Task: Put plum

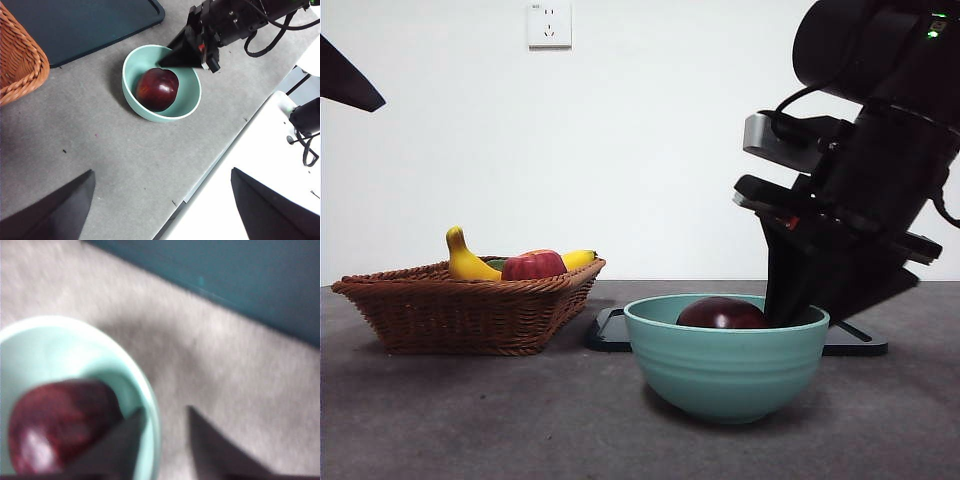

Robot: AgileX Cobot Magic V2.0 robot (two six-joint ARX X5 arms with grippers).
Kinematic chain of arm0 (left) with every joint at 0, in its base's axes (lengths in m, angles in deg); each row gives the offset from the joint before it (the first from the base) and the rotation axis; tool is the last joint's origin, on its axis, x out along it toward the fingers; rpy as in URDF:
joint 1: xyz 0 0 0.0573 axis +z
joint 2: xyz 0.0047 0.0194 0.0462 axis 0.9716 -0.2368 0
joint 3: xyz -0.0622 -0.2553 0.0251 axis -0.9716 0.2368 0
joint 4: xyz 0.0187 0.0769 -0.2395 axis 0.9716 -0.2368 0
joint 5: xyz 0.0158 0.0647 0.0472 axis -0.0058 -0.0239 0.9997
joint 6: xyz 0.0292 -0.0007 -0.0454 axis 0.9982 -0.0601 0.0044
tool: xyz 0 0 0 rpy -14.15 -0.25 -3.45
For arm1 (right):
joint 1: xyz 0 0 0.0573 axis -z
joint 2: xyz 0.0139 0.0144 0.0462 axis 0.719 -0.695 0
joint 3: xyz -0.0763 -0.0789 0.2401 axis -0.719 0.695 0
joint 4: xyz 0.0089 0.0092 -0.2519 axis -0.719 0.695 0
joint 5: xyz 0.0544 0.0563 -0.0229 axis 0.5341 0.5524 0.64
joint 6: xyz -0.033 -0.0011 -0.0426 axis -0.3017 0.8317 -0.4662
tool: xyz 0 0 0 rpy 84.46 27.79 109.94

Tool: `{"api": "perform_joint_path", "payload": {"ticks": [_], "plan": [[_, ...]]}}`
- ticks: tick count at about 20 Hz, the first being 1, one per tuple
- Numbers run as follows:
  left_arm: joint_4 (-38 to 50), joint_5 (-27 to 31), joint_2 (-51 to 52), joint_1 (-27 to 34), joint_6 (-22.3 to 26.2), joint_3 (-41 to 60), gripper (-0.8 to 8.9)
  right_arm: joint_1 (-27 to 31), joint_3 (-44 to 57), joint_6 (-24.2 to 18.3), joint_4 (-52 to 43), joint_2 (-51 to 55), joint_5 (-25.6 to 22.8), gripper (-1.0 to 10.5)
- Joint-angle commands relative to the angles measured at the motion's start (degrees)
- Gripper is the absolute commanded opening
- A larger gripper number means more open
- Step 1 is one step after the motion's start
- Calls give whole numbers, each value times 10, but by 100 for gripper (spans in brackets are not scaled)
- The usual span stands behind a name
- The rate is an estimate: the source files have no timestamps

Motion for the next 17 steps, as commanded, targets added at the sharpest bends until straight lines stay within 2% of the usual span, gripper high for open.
{"api": "perform_joint_path", "payload": {"ticks": [1, 6, 10, 14, 17], "plan": [[6, -1, -3, -3, 3, -5, 428, -5, -3, 5, -7, -7, 1, 8], [6, -1, -3, -3, 3, -5, 428, -5, -7, 14, -6, 4, 14, 8], [6, -1, -3, -3, 3, -5, 428, 1, -51, 21, 26, 17, 13, 8], [6, -1, -3, -3, 3, -5, 428, 27, -105, 20, 45, 10, -16, 8], [6, -1, -3, -3, 3, -5, 429, 63, -145, 15, 45, -9, -16, 8]]}}
